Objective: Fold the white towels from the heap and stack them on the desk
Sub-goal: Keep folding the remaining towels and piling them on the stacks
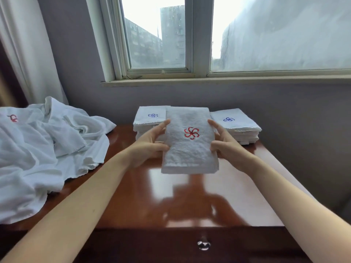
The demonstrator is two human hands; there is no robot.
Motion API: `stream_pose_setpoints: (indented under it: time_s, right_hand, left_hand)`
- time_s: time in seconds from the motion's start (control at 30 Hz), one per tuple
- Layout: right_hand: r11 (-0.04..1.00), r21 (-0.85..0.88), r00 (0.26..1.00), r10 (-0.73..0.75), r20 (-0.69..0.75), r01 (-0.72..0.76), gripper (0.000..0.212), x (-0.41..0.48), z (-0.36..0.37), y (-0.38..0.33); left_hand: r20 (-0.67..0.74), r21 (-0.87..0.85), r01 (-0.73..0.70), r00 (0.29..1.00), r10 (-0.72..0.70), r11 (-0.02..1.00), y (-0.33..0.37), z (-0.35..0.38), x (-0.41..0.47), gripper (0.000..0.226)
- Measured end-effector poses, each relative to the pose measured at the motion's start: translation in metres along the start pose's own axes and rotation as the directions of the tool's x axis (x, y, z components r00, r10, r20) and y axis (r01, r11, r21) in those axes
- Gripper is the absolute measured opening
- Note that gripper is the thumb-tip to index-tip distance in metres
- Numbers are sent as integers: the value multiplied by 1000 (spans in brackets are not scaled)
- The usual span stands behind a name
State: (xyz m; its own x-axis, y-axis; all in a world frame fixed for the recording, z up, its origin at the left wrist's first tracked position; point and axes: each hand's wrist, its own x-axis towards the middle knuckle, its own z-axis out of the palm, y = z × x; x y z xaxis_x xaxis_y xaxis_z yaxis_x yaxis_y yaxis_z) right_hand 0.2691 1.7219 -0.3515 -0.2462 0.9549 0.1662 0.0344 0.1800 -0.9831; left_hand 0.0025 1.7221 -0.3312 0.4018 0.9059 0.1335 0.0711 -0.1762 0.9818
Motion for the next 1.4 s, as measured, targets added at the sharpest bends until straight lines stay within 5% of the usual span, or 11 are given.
stream_pose_setpoints:
  time_s: [0.2, 0.83, 1.0, 1.2, 1.3, 1.4]
  right_hand:
    - [996, -64, 992, -62, -109, 55, 84, 79, -37, -31]
    - [963, -198, 957, 128, -260, -183, 82, 233, -87, 22]
    - [901, -359, 952, 150, -268, -244, 63, 237, -80, 36]
    - [818, -479, 937, 195, -292, -319, 38, 230, -72, 29]
    - [785, -534, 941, 180, -286, -313, 21, 221, -72, 22]
    - [754, -612, 966, 120, -229, -239, 38, 202, -64, 10]
  left_hand:
    - [-22, 177, -23, 999, 27, 984, 39, -15, 95, 88]
    - [-146, 390, 258, 965, -218, 884, 1, -32, 261, 85]
    - [-205, 531, 328, 944, -257, 781, -17, -22, 265, 76]
    - [-199, 870, 272, 957, -212, 411, -9, -2, 262, 36]
    - [-236, 845, 304, 950, -204, 440, -5, 4, 249, 26]
    - [-225, 828, 274, 962, -157, 489, 1, 8, 225, 31]
